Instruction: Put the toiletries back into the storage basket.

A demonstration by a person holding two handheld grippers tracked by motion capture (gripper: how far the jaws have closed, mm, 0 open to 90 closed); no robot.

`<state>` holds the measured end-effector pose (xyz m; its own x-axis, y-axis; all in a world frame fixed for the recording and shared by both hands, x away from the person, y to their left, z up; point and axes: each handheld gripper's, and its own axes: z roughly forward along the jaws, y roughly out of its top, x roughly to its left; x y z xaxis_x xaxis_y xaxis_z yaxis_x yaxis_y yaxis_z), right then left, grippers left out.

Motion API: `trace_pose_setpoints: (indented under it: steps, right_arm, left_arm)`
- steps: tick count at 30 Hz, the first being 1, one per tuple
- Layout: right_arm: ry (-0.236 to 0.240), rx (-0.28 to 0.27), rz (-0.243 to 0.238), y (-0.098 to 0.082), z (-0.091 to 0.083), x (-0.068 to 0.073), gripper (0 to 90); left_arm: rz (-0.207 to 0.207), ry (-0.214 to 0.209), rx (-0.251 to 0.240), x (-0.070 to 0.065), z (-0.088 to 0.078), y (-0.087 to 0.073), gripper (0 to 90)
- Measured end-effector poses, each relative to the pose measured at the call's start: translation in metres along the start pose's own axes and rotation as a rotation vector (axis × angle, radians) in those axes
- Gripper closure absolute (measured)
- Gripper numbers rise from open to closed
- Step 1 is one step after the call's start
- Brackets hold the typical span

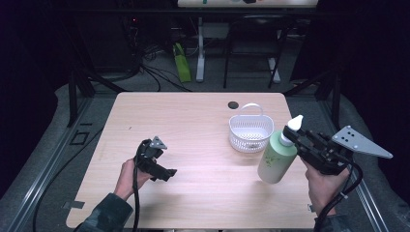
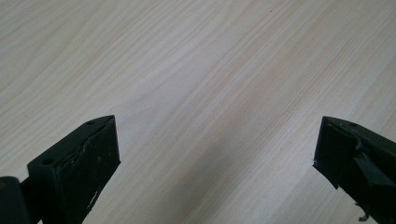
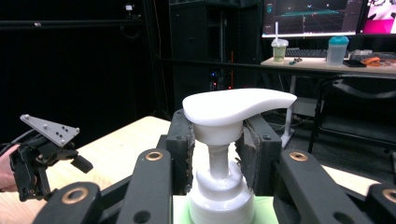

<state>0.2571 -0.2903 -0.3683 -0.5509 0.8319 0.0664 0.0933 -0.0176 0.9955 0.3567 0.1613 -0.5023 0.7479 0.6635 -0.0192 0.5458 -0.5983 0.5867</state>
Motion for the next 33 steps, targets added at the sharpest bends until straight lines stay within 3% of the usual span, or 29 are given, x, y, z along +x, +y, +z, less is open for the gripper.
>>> trace_pose_setpoints:
  steps: [33]
  right_arm:
    - [0.001, -0.038, -0.068, 0.035, 0.000, 0.004, 67.3]
  left_arm:
    - [-0.004, -0.007, -0.002, 0.000, 0.000, 0.000, 0.0]
